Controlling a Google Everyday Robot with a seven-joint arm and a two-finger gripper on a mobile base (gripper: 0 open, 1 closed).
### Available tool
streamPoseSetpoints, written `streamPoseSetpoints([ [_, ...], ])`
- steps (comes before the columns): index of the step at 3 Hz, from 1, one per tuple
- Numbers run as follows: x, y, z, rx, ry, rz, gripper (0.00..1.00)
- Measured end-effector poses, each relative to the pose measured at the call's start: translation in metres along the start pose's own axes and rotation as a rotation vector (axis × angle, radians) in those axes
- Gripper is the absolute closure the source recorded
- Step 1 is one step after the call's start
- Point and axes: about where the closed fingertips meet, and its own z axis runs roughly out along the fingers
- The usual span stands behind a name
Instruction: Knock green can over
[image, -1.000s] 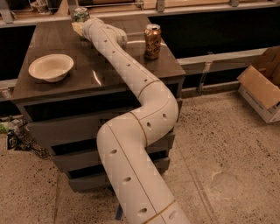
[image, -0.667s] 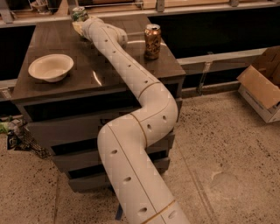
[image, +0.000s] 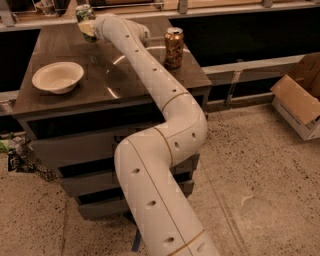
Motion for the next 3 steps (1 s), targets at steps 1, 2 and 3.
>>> streamPoseSetpoints([
  [1,-0.009,0.002,-0.022,-0.067,0.052,-0.010,1.00],
  [2,-0.022,-0.002,-0.061,-0.145,0.129,-0.047,1.00],
  [3,-0.038,-0.004,-0.101,-0.209,0.195,-0.127,1.00],
])
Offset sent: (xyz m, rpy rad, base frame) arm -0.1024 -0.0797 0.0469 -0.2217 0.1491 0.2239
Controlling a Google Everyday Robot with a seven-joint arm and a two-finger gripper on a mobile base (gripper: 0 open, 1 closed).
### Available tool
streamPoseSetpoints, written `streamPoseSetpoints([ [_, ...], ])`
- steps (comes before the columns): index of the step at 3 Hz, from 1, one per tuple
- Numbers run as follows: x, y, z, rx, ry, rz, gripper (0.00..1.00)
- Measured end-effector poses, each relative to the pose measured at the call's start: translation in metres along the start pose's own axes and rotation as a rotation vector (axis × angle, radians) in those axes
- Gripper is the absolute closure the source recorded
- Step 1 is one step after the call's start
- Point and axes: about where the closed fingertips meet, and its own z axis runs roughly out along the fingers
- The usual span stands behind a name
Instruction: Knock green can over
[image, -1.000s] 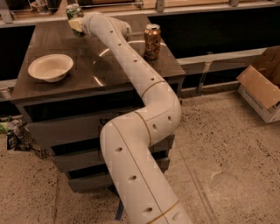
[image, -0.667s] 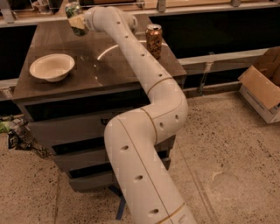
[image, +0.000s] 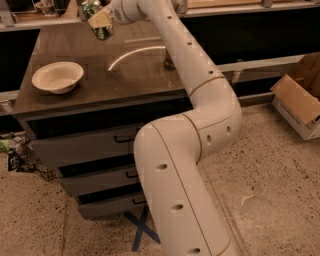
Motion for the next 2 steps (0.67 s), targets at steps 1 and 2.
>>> streamPoseSetpoints([
  [1,-0.002,0.018,-0.035,-0.088,0.081,-0.100,1.00],
  [2,0.009,0.037,-0.059,-0.171,0.170,-0.177,1.00],
])
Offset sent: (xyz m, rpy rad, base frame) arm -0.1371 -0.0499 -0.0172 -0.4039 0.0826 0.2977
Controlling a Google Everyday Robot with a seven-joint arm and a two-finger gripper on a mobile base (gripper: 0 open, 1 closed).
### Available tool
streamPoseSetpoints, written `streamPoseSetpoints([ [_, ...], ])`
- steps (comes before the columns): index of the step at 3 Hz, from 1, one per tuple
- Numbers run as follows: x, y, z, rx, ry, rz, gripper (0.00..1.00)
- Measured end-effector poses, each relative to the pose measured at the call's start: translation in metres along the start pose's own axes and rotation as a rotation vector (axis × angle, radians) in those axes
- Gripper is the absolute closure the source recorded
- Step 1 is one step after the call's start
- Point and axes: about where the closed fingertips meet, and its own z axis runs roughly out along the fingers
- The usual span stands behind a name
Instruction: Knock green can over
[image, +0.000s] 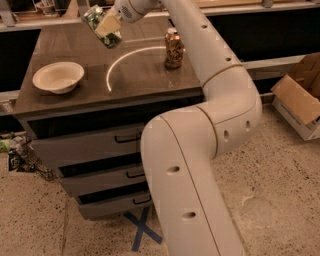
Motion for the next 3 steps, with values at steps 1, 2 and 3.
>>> streamPoseSetpoints([
  [1,0.015,0.020,-0.015,-0.068,0.088,-0.054,1.00],
  [2,0.027,0.037,-0.029,-0.121,0.180,-0.131,1.00],
  [3,0.037,0.050,-0.040,-0.161,0.263,-0.200,1.00],
])
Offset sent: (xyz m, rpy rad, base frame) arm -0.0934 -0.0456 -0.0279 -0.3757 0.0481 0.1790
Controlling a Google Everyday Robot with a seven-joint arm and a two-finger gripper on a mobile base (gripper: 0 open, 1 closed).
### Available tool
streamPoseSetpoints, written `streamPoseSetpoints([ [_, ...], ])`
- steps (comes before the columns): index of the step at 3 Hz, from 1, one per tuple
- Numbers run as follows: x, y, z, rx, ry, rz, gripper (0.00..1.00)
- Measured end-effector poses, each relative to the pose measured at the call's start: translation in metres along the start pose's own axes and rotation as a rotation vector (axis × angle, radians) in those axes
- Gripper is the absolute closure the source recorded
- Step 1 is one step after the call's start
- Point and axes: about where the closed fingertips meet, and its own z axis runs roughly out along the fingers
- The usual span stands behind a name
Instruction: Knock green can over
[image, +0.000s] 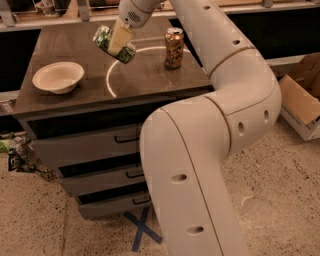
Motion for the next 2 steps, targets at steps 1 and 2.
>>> streamPoseSetpoints([
  [1,0.018,0.020,0.004,-0.063,0.127,-0.074,1.00],
  [2,0.031,0.031,0.011,-0.107,0.184,-0.107,1.00],
])
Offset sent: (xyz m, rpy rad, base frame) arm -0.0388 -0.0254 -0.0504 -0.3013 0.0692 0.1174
